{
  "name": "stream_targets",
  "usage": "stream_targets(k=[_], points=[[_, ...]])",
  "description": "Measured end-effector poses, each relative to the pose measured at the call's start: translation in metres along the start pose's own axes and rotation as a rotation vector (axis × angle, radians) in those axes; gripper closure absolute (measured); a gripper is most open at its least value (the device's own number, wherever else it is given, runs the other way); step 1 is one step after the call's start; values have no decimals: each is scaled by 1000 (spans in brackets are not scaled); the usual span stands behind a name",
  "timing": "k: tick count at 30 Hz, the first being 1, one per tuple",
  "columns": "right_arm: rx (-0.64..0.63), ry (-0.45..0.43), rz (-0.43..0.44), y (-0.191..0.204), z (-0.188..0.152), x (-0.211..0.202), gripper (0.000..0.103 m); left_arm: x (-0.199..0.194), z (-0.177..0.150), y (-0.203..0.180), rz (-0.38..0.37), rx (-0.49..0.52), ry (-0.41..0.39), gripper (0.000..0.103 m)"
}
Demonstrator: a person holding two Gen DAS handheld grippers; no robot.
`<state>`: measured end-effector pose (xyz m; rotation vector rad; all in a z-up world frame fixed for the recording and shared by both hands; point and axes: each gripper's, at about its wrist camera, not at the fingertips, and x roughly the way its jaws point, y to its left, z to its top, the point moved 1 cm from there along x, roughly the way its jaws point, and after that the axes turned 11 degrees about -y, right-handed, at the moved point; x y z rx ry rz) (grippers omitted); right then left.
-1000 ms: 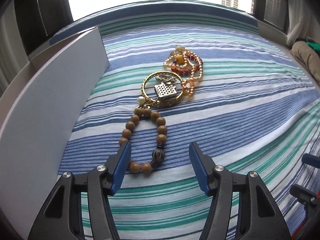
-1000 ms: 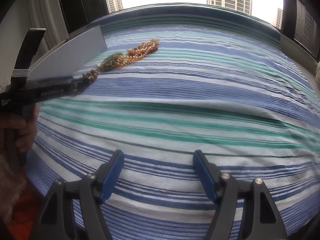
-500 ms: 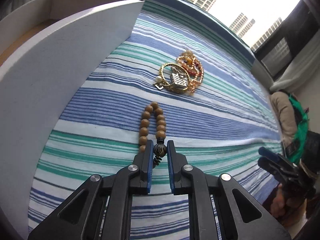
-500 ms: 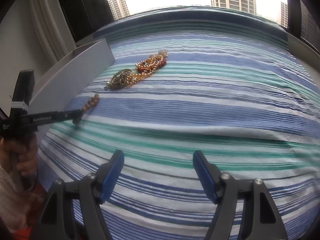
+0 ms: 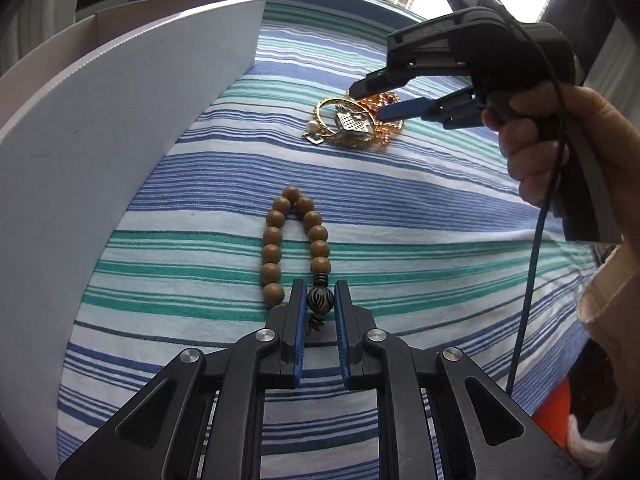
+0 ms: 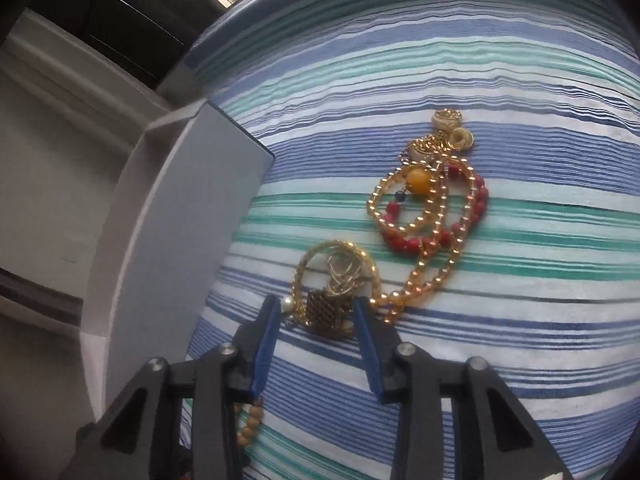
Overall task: Organize jewelry
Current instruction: 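Grasp the wooden bead bracelet with the left tool while the right tool grasps the gold necklace, then carry bracelet and necklace into the white box and open both tools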
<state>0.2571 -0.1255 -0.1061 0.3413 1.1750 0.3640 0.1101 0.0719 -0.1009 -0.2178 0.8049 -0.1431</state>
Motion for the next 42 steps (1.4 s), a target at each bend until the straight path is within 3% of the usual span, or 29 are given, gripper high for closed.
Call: stream_targets(k=[7,8,9,14,16,27,33,42], points=[[-8,55,-119,9,10,42,65,7,2,0,20,27,6,89],[-31,51,-142,14,11,43,78,8,3,-1,23,34,9,89],[-43,43,-163,16,10,45,82,8,3,-1,24,39,11,89],[-71,-32,-105,24,3,26,85,10,6,5,-4,-26,9,91],[-91,-77,-68,29,3,3,94,7,8,10,-32,-80,5,91],[-223,-263,14,57,-8,-95,95,-36,32,17,-140,-229,-87,92],[-242,-306,61,62,-25,-132,95,-66,45,15,-189,-288,-137,92],[-287,-310,104,70,-38,-151,95,-114,64,17,-128,-280,-218,92]])
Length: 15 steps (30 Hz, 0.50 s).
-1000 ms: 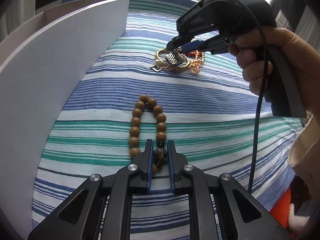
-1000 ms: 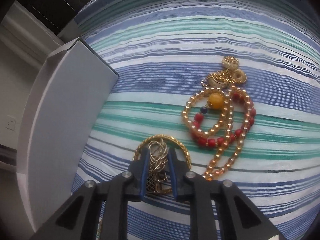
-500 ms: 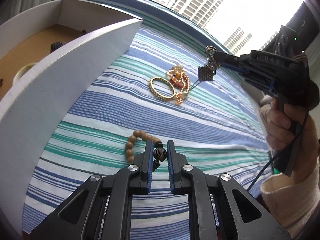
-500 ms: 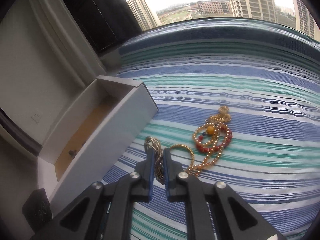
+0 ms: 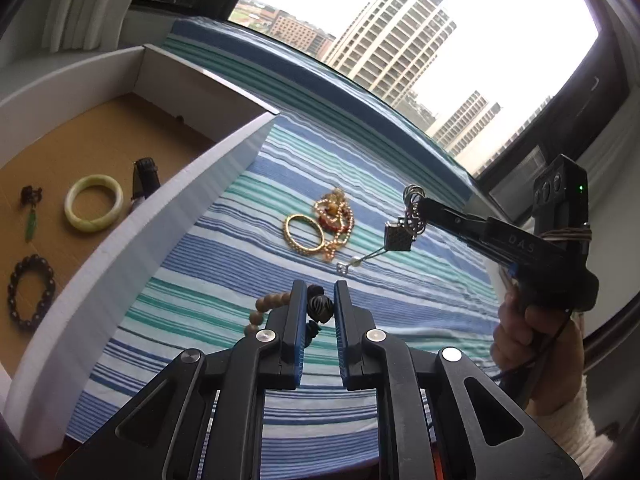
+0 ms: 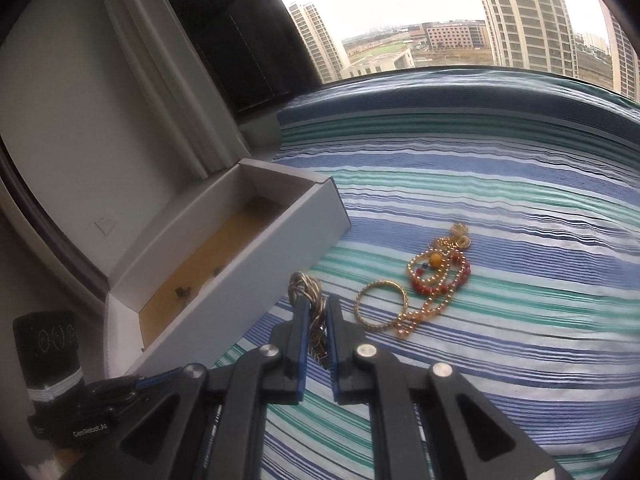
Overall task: Organize jewelry
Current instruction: 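Carry bracelet and necklace into the white box and open both tools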
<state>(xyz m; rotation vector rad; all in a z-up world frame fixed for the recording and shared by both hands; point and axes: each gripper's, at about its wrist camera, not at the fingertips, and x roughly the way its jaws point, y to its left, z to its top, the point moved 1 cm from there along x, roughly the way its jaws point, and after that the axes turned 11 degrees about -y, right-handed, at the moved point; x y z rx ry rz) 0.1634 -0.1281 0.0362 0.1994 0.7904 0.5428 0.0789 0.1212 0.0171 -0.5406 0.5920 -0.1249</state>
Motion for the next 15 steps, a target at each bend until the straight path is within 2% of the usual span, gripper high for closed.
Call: stream_targets(k=[15], points=[[-42,-13,47,27,9,-10,95,-34,19,10,27,11,-73,92]])
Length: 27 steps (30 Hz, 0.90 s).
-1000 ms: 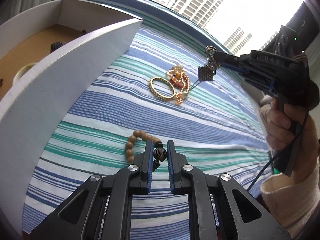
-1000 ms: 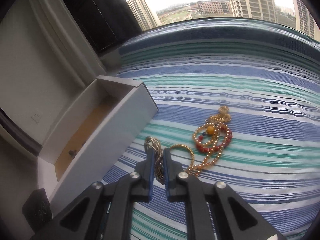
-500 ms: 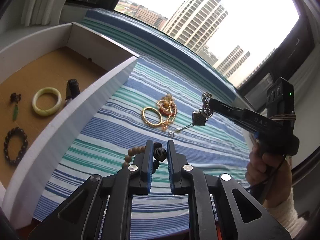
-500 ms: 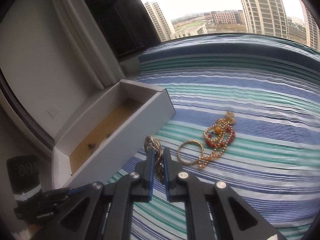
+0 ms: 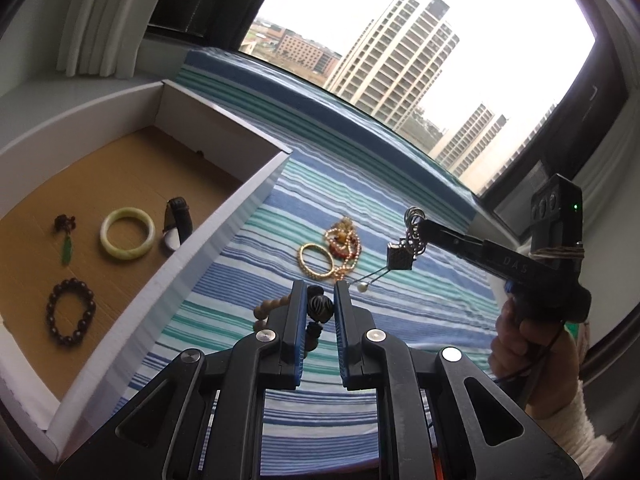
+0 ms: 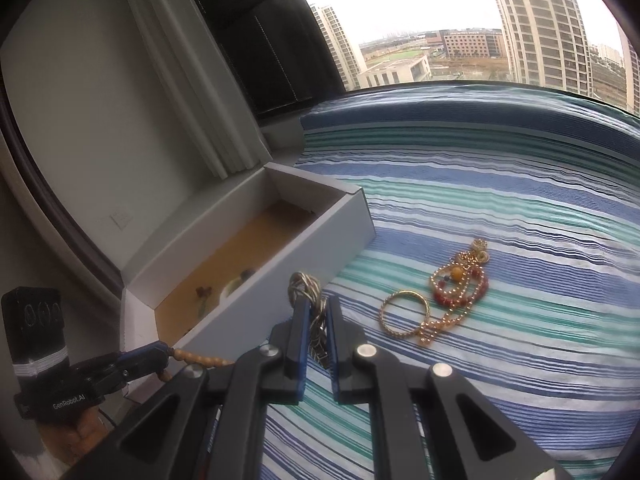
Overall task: Organize jewelry
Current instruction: 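Carry bracelet and necklace into the white box and open both tools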
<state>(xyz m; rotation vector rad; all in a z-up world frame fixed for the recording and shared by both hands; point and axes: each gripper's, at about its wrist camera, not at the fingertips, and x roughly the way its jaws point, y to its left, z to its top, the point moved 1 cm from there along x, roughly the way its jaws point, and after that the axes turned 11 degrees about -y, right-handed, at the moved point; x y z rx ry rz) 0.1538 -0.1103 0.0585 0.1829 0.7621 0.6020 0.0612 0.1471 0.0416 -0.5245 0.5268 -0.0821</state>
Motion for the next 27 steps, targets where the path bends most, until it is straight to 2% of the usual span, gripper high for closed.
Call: stream_targets(k=[6,11,18,27], points=[[-19,-2,14,12,5,-1,95,-18,9,1,-6,-1,-24,92],[-30,-13,37,24,17,0,94,-41,29,12,27,-9,-75,92],[-59,-30,113,61,44,15,95,-70,59,57,162,-15,-165,92],[-93,32,229,125,51,69,94,-68,70,135,350,-75,-168,92]])
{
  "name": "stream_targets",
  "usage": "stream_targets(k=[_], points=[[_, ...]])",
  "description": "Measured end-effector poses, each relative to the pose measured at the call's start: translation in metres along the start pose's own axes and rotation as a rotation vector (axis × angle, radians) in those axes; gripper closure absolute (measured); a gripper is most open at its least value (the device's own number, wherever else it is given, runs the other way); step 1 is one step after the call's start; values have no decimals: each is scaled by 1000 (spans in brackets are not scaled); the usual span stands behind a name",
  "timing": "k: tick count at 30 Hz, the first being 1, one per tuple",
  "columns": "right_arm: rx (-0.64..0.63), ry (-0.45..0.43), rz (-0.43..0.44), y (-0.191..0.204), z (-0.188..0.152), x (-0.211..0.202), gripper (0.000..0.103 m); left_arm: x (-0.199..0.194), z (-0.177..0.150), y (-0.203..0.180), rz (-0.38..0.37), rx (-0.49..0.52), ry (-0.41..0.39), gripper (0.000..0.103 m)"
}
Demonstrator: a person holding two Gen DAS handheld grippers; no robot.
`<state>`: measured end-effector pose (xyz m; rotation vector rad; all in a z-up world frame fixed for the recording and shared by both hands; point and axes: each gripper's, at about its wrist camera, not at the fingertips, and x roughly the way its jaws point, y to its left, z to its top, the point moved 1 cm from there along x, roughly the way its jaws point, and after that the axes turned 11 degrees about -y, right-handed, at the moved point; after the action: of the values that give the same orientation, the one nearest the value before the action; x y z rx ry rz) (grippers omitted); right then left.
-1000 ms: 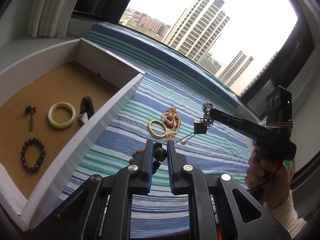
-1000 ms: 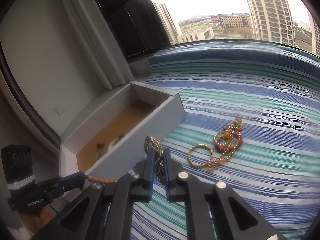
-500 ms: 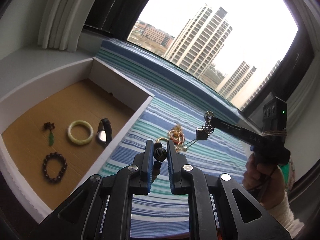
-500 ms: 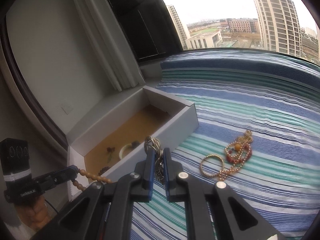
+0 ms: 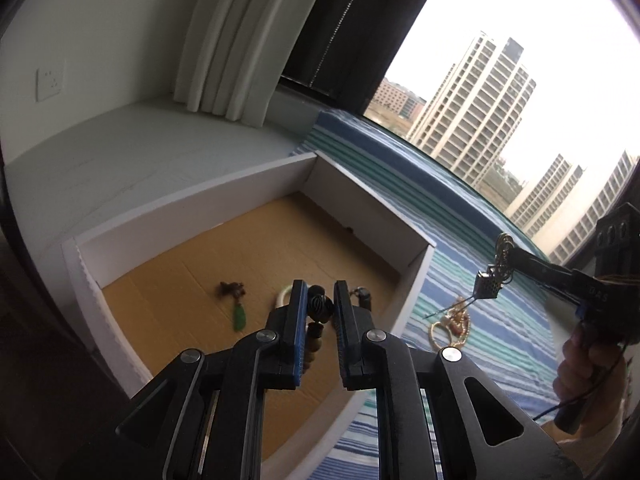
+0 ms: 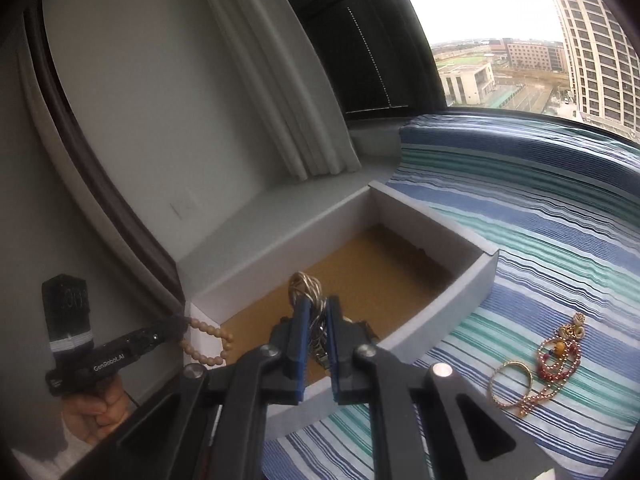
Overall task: Organize jewelry
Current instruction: 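Carry bracelet and necklace into the white box and open both tools, then move both open tools back over the remaining jewelry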
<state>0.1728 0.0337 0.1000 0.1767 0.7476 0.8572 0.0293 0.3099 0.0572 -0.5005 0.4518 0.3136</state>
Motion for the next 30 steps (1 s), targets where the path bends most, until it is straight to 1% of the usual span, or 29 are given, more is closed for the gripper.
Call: stream_targets(k=[5,11,15,17,18,19,20,21,22,23,24,25,27,28,29,30], points=[[10,99,67,19,-9,45,94,25,-4,35,86,-25,45,92],[-40,222,94,44,-48,99,94,52,-14,65,151,-43,97,92],[-102,299,74,51,-79,132,94,61,-20,77,179,-53,121,92],[-134,339,58,53,-94,145,94,65,-22,79,192,-40,129,91],[-151,358,51,54,-100,149,91,67,-22,80,203,-29,133,90],[-166,375,38,54,-105,153,91,68,-23,79,218,-18,135,90],[-179,381,17,55,-109,153,91,68,-23,79,235,-9,134,82],[-192,378,-2,54,-111,153,80,68,-22,78,241,-7,129,75],[-203,370,-16,54,-111,151,71,66,-22,76,243,-10,121,61],[-208,354,-25,53,-110,145,55,63,-22,74,245,-12,110,51],[-203,333,-26,52,-107,138,51,59,-22,70,245,-10,99,47],[-196,316,-23,47,-103,129,51,55,-23,66,236,-4,89,46],[-199,286,-32,44,-100,112,51,45,-25,50,207,17,67,42],[-206,267,-47,41,-99,102,50,39,-27,41,192,29,55,37],[-213,248,-64,38,-99,92,47,35,-30,31,175,44,43,33],[-219,230,-83,34,-100,83,43,31,-33,19,154,62,35,31]])
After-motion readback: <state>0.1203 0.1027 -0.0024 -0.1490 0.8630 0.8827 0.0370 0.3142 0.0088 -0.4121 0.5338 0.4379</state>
